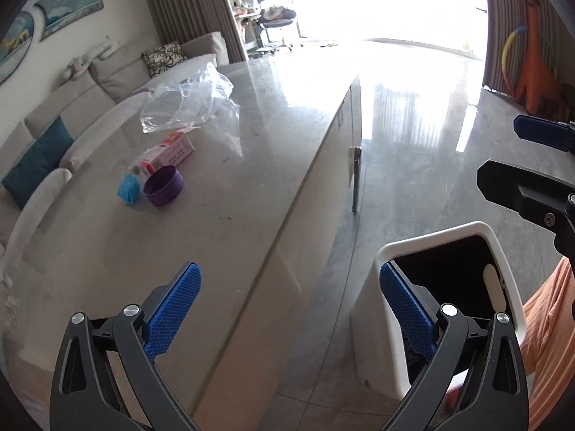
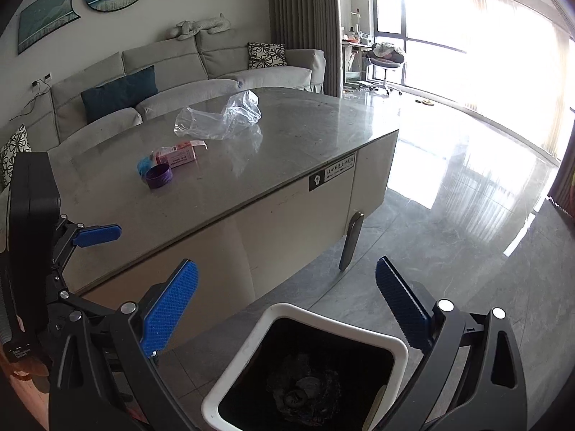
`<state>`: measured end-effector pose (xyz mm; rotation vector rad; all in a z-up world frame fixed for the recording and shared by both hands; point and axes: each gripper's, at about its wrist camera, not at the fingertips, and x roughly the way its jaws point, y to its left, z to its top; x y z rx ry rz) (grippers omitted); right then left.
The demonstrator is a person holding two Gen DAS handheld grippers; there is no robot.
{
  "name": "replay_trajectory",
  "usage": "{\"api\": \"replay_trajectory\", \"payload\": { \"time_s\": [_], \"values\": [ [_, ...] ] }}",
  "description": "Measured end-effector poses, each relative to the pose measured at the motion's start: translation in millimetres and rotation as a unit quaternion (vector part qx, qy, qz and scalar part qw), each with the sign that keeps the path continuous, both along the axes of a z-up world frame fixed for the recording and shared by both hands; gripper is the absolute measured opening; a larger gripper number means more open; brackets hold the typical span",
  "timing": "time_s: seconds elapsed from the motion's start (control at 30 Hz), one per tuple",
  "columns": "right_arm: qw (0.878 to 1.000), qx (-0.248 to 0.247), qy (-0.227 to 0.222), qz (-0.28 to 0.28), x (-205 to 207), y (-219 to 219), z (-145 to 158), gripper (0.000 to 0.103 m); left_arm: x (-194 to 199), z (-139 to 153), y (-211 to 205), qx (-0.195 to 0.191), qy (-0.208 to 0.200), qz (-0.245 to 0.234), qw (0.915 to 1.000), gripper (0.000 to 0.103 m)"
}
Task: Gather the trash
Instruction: 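Move both tools back to the table toward the purple lid and pink box, then grasp the purple lid with the left tool while the right tool grasps the pink box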
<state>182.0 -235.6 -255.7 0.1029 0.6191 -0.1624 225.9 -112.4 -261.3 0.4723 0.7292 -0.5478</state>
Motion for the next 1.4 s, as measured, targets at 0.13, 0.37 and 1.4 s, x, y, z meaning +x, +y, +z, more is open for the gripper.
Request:
{"api": "replay_trajectory", "payload": {
  "time_s": [0.13,0.37,1.4],
  "values": [
    [1.0,-0.012,-0.024,0.016,29.9,7.6,19.2,0.098,43.4,14.9,20.9,-0.034,0.011,0.057,0.9977,0.098],
    [0.997,-0.017,-0.051,0.058,91.2,20.4,34.3,0.098,102.3,34.9,54.1,-0.101,0.034,0.126,0.9864,0.098],
    [0.994,0.0,-0.025,0.11,211.1,34.9,1.8,0.098,179.0,6.4,53.5,-0.101,0.05,0.222,0.9685,0.045]
  ]
}}
